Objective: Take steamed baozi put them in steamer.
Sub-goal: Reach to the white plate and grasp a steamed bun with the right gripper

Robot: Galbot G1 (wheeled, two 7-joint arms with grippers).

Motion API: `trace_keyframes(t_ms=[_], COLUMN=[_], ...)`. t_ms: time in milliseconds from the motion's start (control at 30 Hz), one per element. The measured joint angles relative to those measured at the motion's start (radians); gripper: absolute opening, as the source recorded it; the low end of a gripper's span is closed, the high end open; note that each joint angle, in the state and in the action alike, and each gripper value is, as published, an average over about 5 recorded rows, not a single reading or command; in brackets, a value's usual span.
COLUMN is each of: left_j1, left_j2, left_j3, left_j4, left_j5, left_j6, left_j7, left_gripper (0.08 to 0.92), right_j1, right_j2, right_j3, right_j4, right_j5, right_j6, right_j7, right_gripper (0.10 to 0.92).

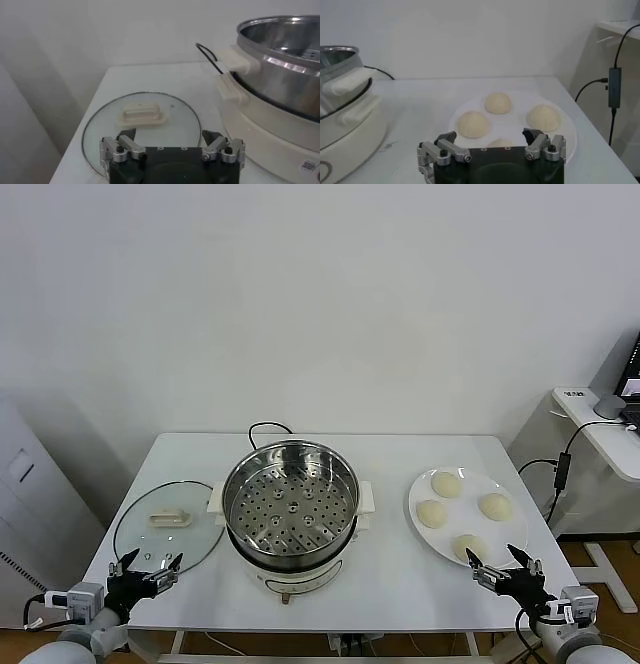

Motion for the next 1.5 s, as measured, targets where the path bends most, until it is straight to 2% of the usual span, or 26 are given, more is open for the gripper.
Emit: trace_keyframes(t_ms=[167,300,700,967,1200,1500], left_j1=[0.000,0.000,-0.018,-0.032,-0.036,-0.035], left_j2=[0.000,0.001,0.011,0.013,0.007,-0.001], left_j3=[0.001,0.002,0.016,0.023,0.026,0.025], left_j4=[0.000,0.000,-0.002,-0.004,-0.015,-0.023], left_j5=[0.000,0.000,-0.001,0.000,0.012,0.038], left_j6=[0.000,0.000,0.012,0.028,0.045,0.058], left_j7=[0.000,0.000,0.005,0.001,0.000,-0.004], left_gripper=[0.823,0.823,0.823,0.823,0.823,0.823], right_j1=[0.012,0.040,0.254,0.499,0.776,1.160], right_j2=[-0.012,-0.033,-0.130,-0.209,-0.291,-0.343], right_j3=[0.010,0.014,-0.067,-0.219,-0.439,-0.794], right_j4=[-0.015,-0.047,-0.239,-0.383,-0.524,-0.716], right_j5=[-0.031,-0.117,-0.625,-0.905,-0.980,-0.940], right_j6=[-0.004,0.007,0.168,0.241,0.273,0.312], right_j7=[-0.016,-0.046,-0.136,-0.278,-0.463,-0.699], right_gripper=[0.823,0.823,0.823,0.823,0.823,0.823])
